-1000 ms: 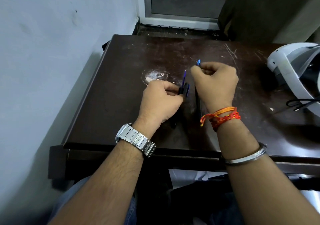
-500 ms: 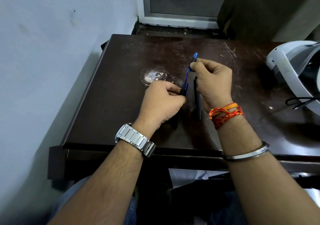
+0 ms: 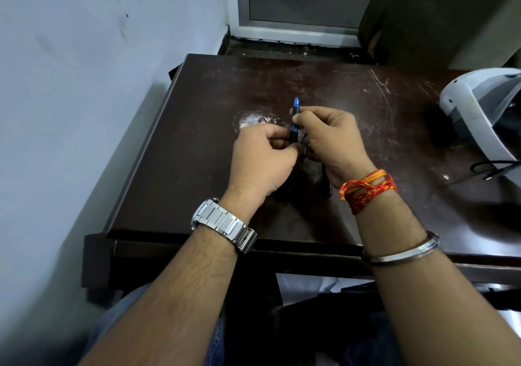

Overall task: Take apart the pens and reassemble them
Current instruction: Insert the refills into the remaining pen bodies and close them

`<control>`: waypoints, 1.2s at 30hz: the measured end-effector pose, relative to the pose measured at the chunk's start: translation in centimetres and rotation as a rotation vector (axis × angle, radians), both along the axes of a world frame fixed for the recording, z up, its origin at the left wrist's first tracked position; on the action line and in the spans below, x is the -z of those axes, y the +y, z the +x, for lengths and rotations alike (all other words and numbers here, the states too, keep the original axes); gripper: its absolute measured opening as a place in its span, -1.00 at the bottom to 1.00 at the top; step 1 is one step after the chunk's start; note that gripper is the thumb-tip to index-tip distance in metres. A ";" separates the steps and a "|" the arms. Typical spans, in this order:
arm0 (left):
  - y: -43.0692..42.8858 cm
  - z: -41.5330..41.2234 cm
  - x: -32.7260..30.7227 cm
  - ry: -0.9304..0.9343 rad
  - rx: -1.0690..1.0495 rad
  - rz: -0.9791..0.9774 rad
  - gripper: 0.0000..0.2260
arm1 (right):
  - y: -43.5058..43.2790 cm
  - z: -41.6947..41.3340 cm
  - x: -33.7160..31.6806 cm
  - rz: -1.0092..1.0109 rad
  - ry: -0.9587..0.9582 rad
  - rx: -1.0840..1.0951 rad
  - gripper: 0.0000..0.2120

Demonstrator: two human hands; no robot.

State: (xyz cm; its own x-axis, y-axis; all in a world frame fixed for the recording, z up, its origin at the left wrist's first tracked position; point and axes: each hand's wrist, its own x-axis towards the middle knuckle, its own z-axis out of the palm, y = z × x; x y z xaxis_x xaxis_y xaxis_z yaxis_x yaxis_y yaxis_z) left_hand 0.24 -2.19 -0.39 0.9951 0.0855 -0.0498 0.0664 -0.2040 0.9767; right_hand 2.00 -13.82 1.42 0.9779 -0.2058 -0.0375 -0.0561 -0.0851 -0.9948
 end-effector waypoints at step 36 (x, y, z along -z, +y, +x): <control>0.1 -0.1 -0.3 -0.106 -0.053 0.116 -0.90 | -0.4 -0.6 -0.3 0.052 0.021 0.024 -0.64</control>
